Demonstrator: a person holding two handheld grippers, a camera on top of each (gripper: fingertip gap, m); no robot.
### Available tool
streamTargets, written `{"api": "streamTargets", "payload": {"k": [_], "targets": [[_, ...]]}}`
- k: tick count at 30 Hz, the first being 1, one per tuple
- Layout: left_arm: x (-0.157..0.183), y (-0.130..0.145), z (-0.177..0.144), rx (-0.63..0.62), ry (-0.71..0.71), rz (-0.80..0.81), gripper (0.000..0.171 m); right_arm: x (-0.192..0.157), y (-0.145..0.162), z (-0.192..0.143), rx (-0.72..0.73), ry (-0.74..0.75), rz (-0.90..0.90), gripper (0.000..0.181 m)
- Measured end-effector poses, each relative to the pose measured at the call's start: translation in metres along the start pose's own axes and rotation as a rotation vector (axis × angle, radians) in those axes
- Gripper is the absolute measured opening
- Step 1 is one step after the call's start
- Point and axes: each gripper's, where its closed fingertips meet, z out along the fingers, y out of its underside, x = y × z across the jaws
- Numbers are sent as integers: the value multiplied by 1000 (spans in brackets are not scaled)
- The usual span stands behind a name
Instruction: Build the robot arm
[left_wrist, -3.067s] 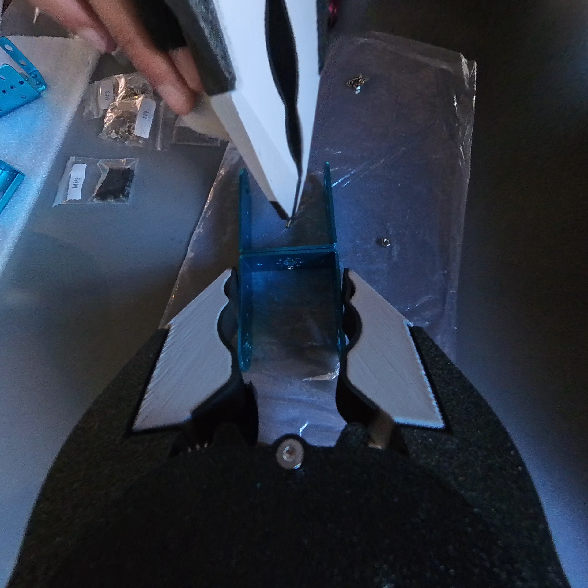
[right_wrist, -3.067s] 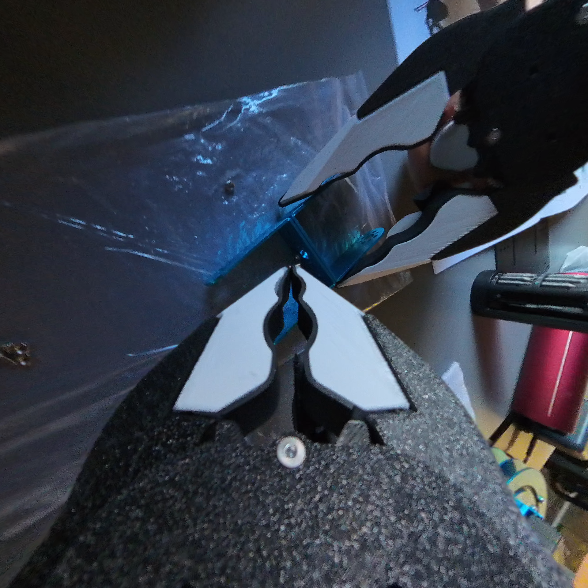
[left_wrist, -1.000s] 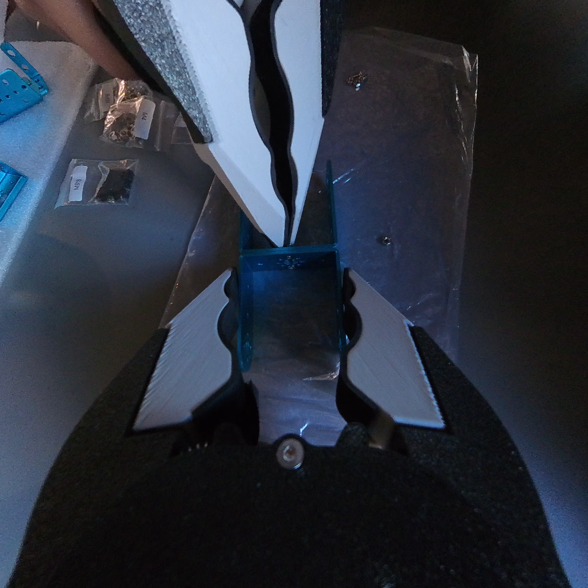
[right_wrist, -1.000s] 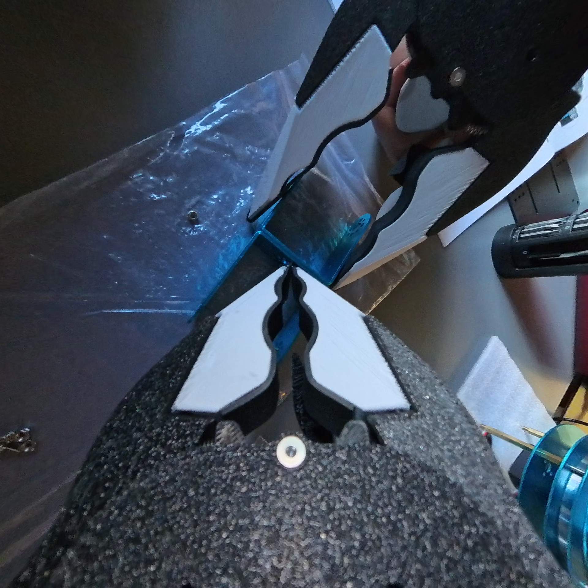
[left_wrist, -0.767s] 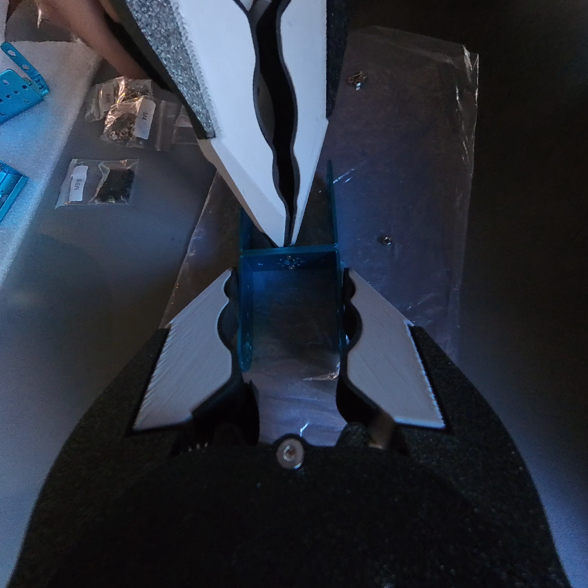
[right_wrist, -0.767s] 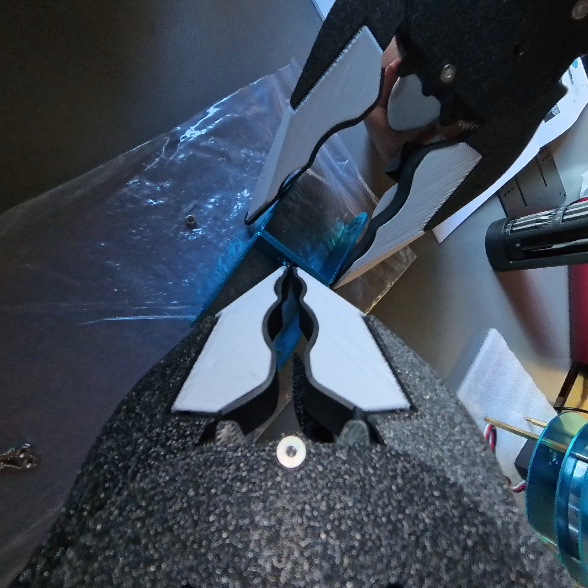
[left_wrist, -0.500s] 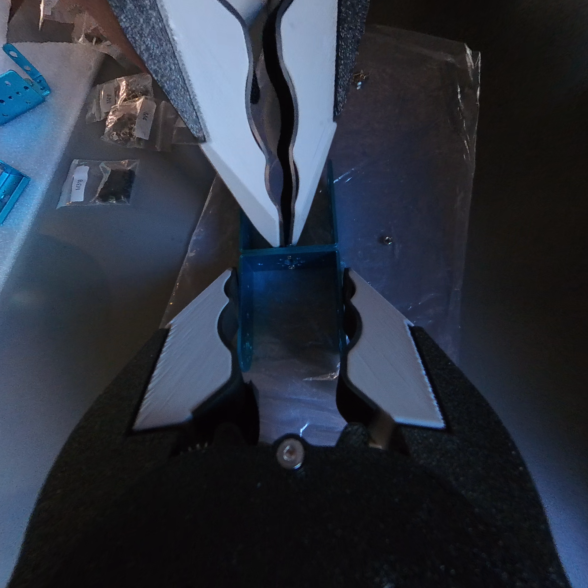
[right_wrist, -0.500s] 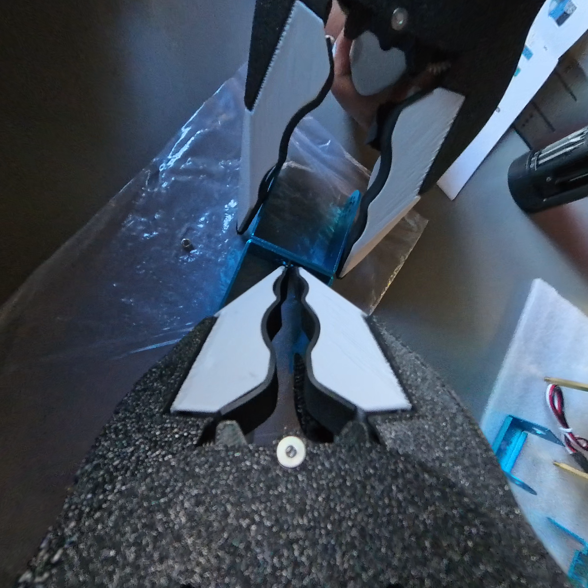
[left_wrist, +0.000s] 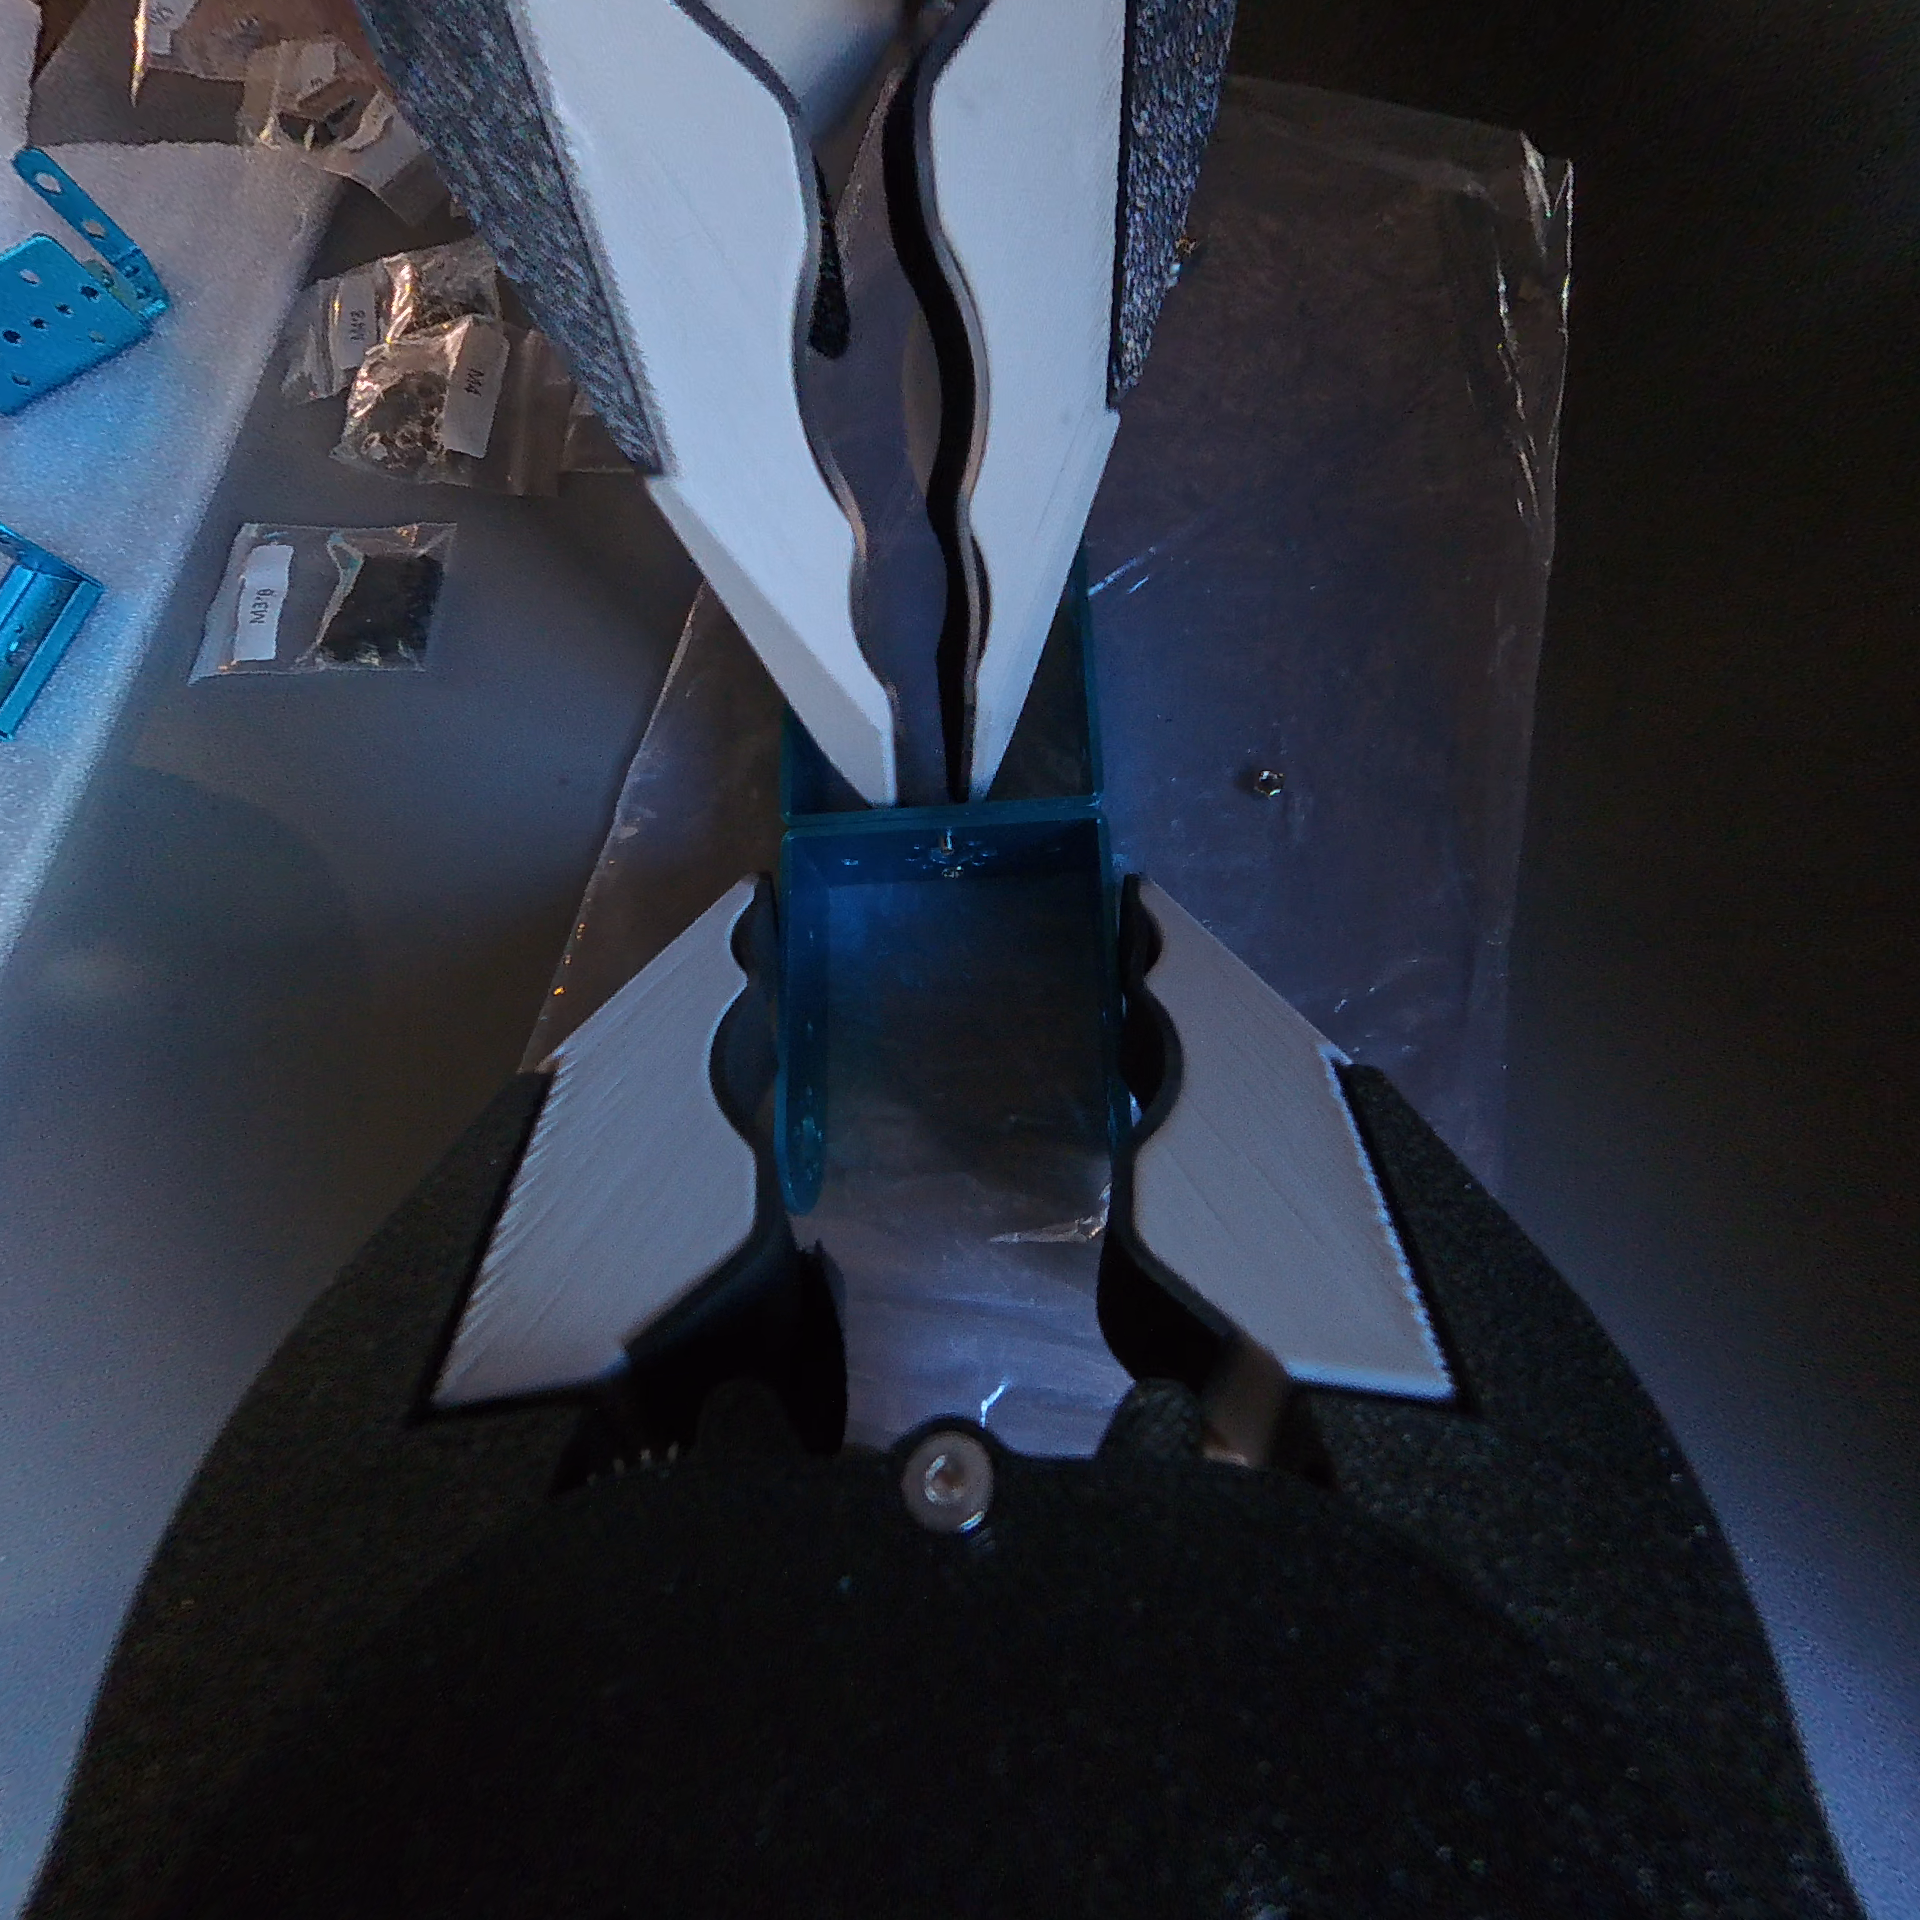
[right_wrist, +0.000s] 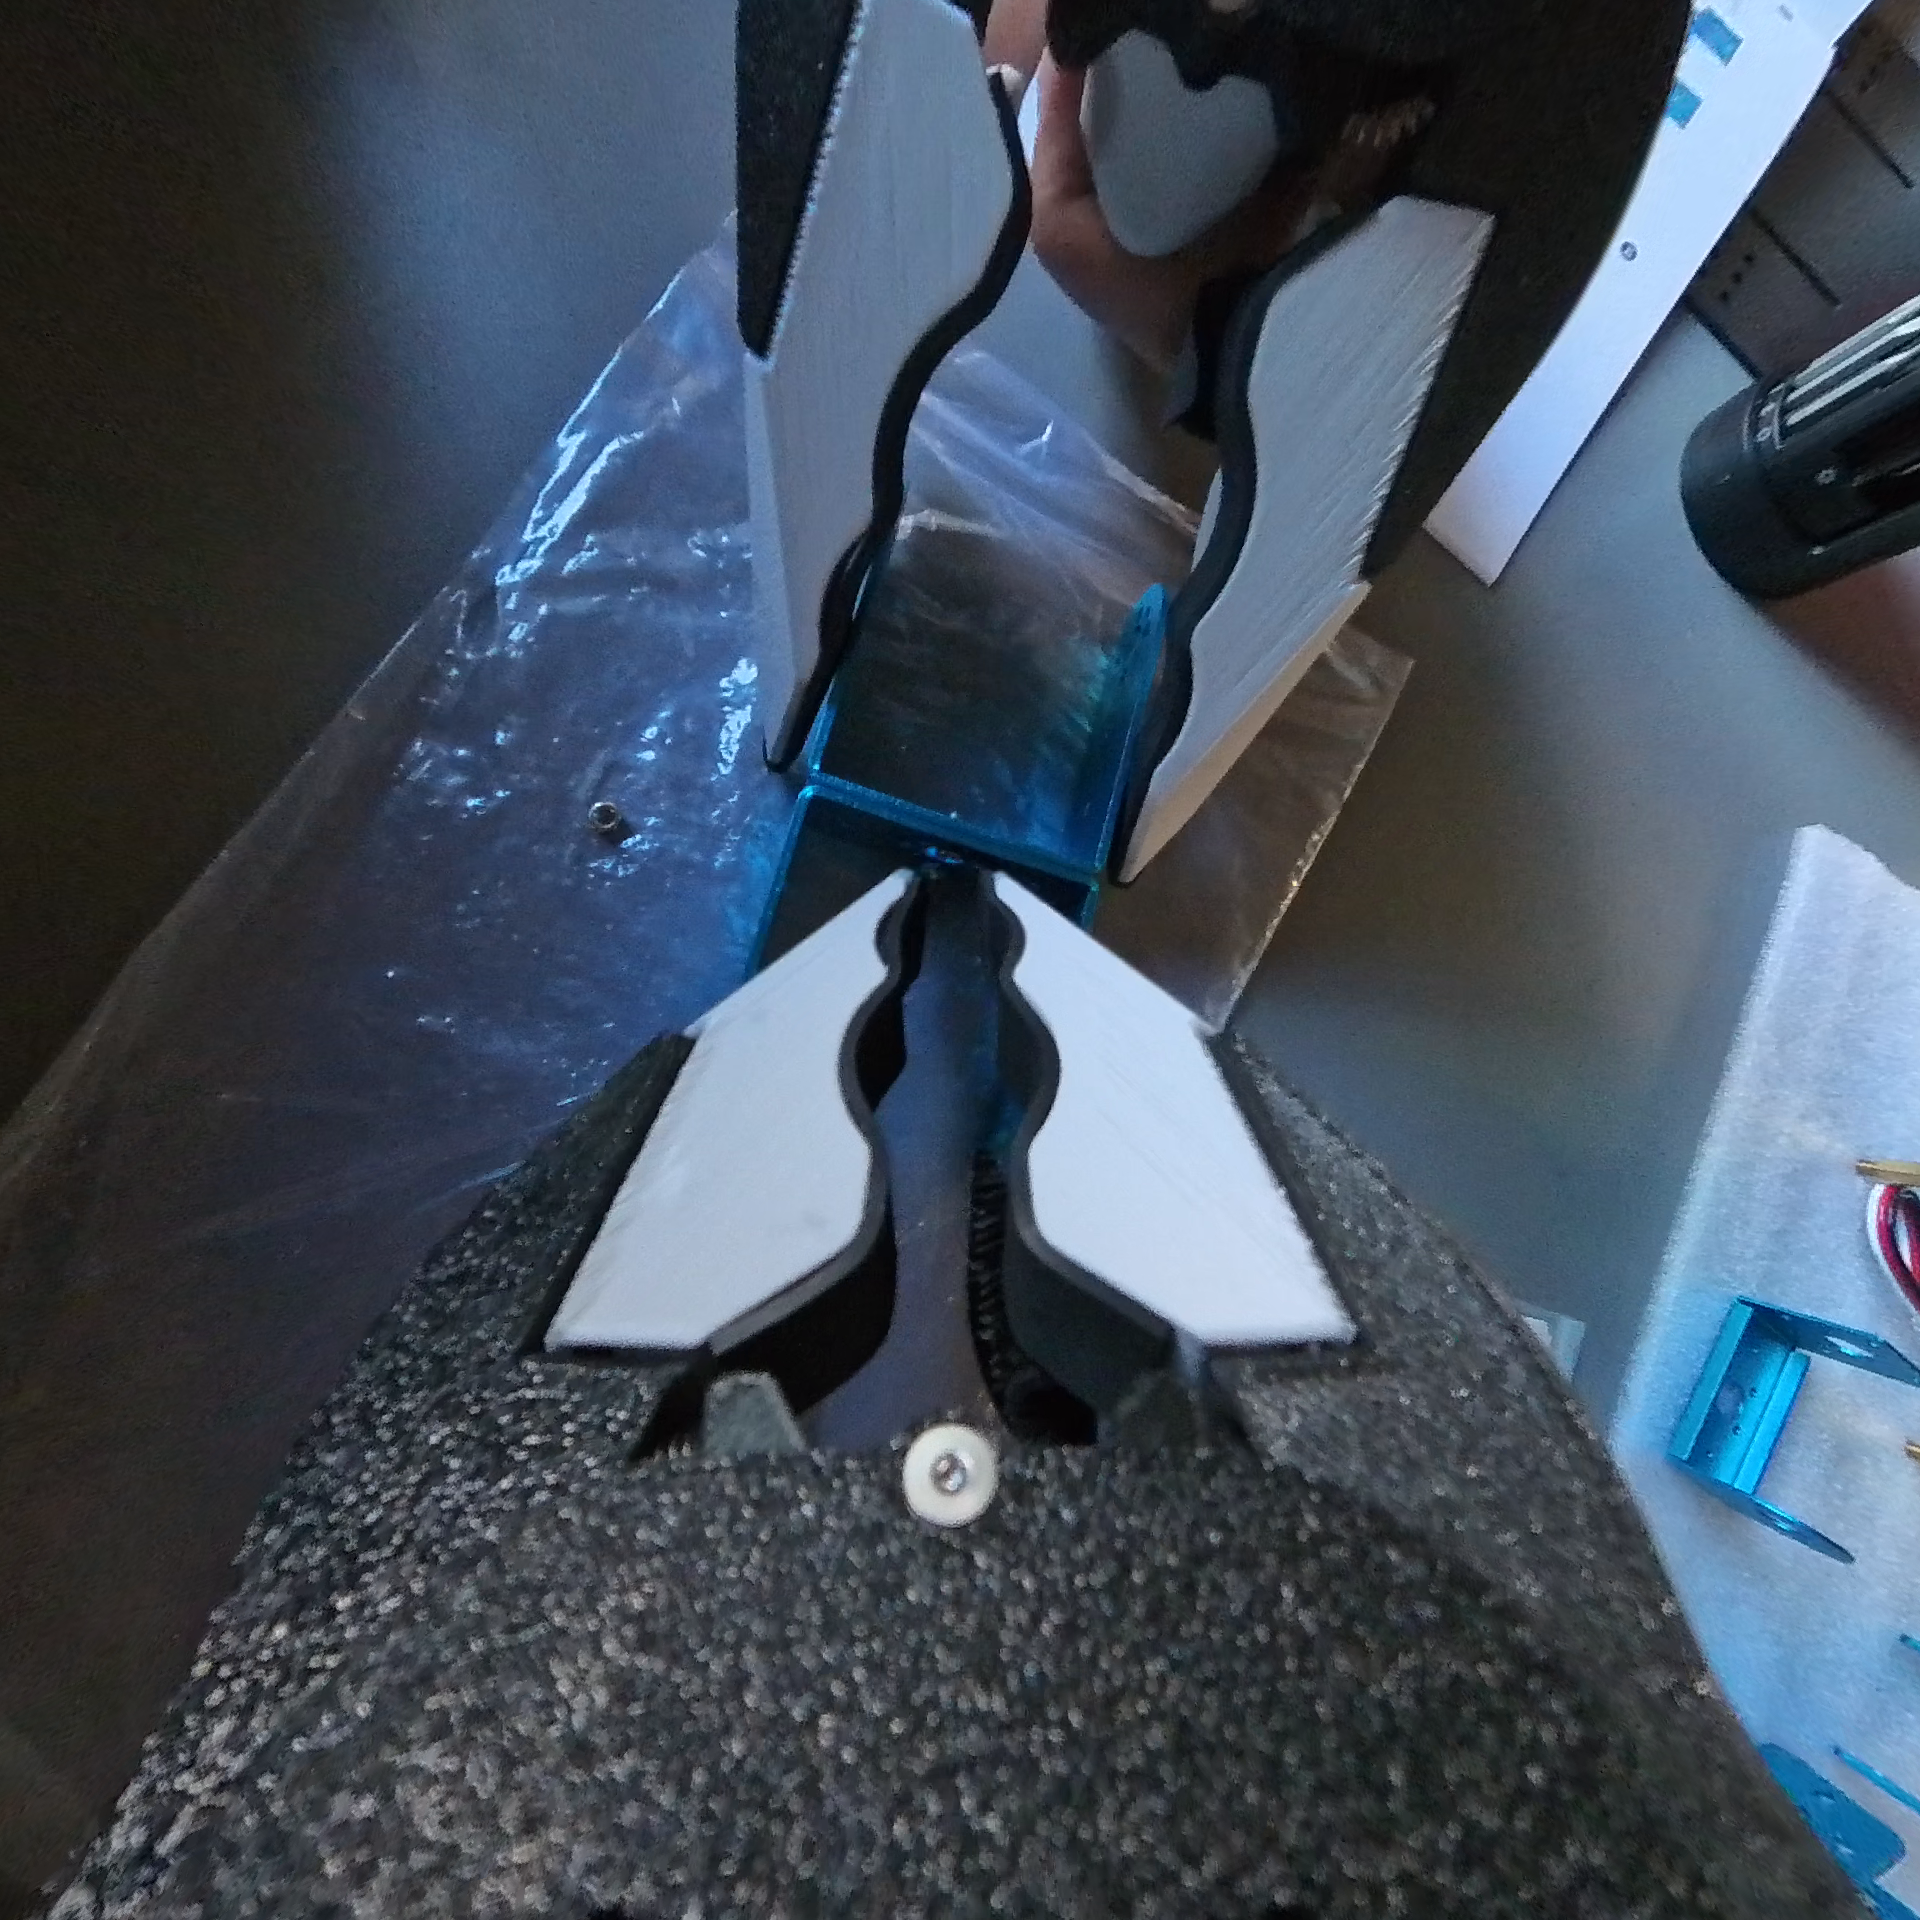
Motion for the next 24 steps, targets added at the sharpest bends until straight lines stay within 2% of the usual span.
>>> {"api": "streamTargets", "payload": {"k": [7,12,19,24], "targets": [[0,0,0,0,-1,1,66,-4,1,-1,-30,18,-75,4],[0,0,0,-1,-1,1,65,0,-3,-1,-24,86,-136,0],[0,0,0,-2,-1,2,65,-5,3,1,-50,38,-108,1],[-1,1,1,-2,-2,4,66,-3,-2,1,-39,69,-134,0]]}}
